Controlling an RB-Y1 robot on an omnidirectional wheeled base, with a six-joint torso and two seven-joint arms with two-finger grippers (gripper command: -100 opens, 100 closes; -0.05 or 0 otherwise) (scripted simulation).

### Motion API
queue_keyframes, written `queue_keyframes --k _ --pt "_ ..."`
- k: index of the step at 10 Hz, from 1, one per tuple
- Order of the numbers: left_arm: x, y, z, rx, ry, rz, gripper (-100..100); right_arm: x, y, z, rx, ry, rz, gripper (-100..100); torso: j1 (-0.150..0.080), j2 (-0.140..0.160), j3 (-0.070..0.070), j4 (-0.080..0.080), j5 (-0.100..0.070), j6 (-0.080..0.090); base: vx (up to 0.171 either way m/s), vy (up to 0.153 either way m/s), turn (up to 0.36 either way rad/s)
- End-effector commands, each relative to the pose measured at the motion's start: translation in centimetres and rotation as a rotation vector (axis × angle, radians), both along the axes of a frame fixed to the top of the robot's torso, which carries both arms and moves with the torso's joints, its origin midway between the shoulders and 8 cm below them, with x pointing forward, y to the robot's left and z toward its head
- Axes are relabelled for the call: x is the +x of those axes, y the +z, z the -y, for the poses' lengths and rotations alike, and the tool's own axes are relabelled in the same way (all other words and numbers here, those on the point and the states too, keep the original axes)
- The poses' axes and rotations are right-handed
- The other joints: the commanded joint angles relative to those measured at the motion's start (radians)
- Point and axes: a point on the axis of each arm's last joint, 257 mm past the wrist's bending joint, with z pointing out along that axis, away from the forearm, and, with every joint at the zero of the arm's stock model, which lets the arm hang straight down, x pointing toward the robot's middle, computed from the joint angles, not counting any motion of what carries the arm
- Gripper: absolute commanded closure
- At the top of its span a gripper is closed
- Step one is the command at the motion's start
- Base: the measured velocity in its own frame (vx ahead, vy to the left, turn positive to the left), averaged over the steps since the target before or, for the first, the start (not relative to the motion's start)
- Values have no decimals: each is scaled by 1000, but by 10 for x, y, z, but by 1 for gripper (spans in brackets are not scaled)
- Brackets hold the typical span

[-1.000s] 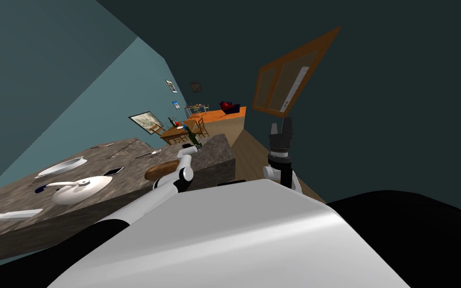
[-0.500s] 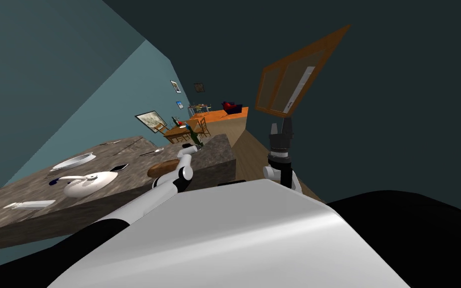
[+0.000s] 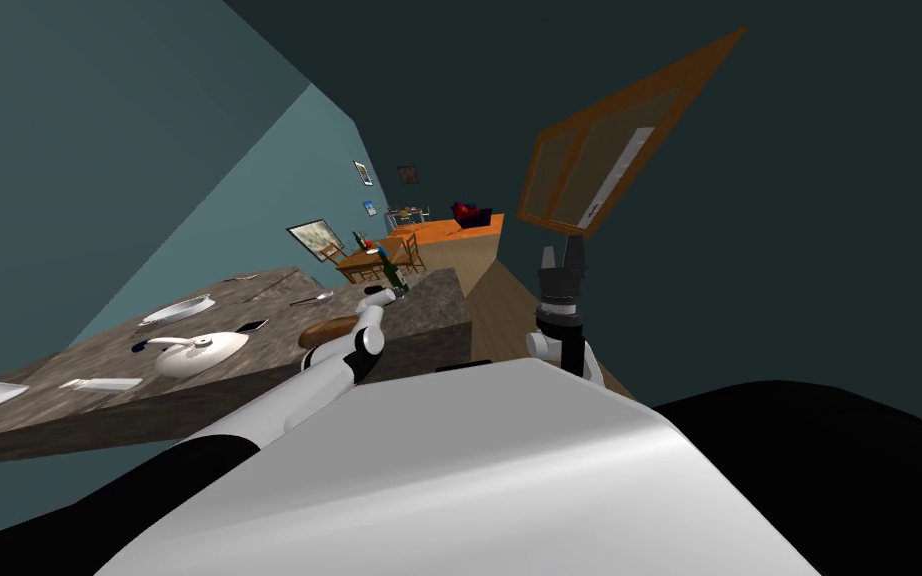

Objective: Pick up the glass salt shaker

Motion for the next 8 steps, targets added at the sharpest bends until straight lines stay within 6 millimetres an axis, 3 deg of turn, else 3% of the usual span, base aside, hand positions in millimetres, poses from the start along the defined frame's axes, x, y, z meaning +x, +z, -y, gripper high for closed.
queue_keyframes --k 1,7,8 --pt "-1 -3 2 9 -18 -7 100 0 0 0 0 0 0 0 0 0 0 0 0 0 7 -26 22" --pt "8 -1 17 7 -84 -7 100 0 0 0 0 0 0 0 -1 1 0 0 0 0 16 -44 99" --pt "14 6 20 1 -94 6 100 0 0 0 0 0 0 0 1 1 1 0 0 1 20 -44 168"
